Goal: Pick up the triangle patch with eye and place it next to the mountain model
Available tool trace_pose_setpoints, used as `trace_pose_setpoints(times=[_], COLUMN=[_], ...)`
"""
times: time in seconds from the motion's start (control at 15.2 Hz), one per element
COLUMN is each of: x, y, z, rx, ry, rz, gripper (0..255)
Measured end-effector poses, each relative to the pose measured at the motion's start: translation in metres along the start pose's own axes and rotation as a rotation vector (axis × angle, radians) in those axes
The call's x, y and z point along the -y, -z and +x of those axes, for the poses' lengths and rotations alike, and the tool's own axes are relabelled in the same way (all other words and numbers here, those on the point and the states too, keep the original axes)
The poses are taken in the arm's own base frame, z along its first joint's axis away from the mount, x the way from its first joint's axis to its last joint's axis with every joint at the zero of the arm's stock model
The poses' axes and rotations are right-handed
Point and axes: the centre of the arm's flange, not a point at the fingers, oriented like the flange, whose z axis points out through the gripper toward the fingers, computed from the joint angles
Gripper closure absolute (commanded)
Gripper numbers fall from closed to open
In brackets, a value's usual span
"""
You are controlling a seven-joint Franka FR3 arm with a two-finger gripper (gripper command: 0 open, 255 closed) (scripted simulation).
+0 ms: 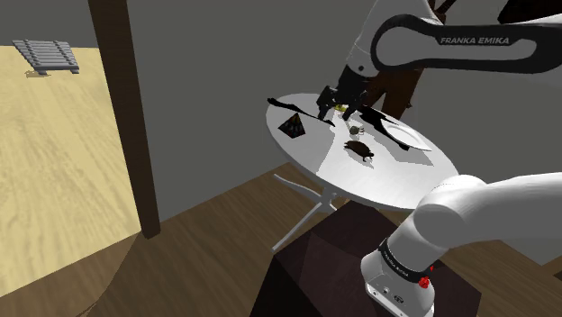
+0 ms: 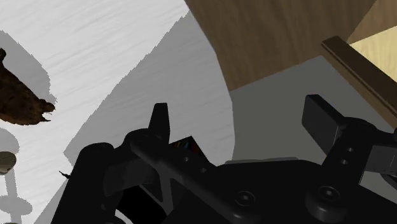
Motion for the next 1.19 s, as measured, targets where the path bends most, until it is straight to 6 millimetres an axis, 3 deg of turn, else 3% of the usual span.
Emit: trace_pose_setpoints(times=[0.33,0.73,1.06,1.19], x=[0.026,0.05,0.063,0.059], y=[-0.057,-0.112,-0.165,-0.18], z=[0.024,0.059,0.103,0.122], rx=[-0.123,-0.272,-0.387,-0.435], ry=[-0.152,-0.334,-0.485,-0.548], rz=[-0.087,-0.191,-0.272,-0.305], gripper=[0,0,0,0])
